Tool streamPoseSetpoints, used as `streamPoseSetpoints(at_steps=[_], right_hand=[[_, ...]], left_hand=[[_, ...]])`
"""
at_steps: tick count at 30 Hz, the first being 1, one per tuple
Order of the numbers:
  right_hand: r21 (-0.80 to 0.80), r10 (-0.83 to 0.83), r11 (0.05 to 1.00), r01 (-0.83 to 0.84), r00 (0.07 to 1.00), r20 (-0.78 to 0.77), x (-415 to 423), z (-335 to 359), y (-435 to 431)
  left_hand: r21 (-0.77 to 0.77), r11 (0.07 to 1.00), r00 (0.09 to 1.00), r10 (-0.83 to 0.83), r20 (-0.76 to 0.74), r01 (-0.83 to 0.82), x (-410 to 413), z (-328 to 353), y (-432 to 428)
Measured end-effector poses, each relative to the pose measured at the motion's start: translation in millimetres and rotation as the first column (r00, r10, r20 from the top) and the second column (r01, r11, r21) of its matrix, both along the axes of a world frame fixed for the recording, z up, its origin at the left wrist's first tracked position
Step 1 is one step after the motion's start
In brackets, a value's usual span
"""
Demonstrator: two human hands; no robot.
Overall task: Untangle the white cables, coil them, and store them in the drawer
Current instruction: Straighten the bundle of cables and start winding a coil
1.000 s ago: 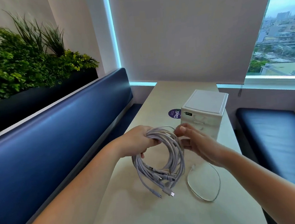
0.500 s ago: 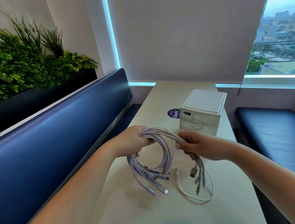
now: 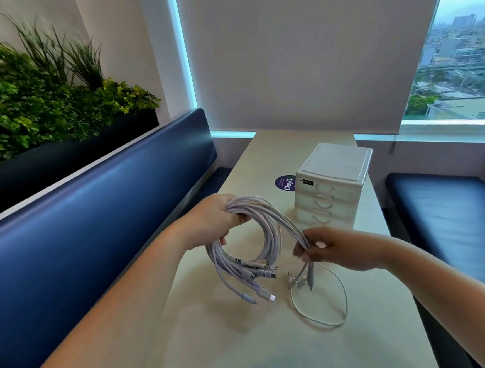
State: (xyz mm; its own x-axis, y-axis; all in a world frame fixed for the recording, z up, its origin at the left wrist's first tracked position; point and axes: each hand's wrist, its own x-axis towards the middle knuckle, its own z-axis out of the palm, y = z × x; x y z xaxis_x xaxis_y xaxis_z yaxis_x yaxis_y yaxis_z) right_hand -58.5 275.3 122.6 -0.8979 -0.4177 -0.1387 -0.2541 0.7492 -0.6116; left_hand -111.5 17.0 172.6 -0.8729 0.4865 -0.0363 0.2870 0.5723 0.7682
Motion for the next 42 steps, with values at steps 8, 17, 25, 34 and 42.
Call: streamPoseSetpoints(at_steps=[8, 17, 25, 34, 42], right_hand=[[0.196, -0.080, 0.975, 0.109, 0.986, -0.150, 2, 9, -9], [-0.328, -0.348, 0.885, 0.330, 0.938, 0.006, 0, 1, -6], [-0.750, -0.376, 0.511, 0.419, 0.894, 0.244, 1, 9, -24], [-0.832, -0.222, 0.353, 0.428, 0.902, 0.370, -2, 1, -35], [-0.879, -0.163, 0.276, 0.389, 0.920, 0.356, 2, 4, -39]], left_hand=[[-0.005, 1.000, 1.000, 0.009, -0.001, -0.009, 3, -3, 7], [0.077, 0.997, 0.997, -0.010, 0.083, 0.004, 3, -7, 7], [0.038, 0.999, 0.998, -0.009, 0.060, 0.007, 7, -9, 12], [0.108, 0.994, 0.997, 0.005, 0.078, -0.013, 8, -7, 16], [0.042, 0.999, 0.999, 0.003, 0.047, -0.005, 8, -12, 13]])
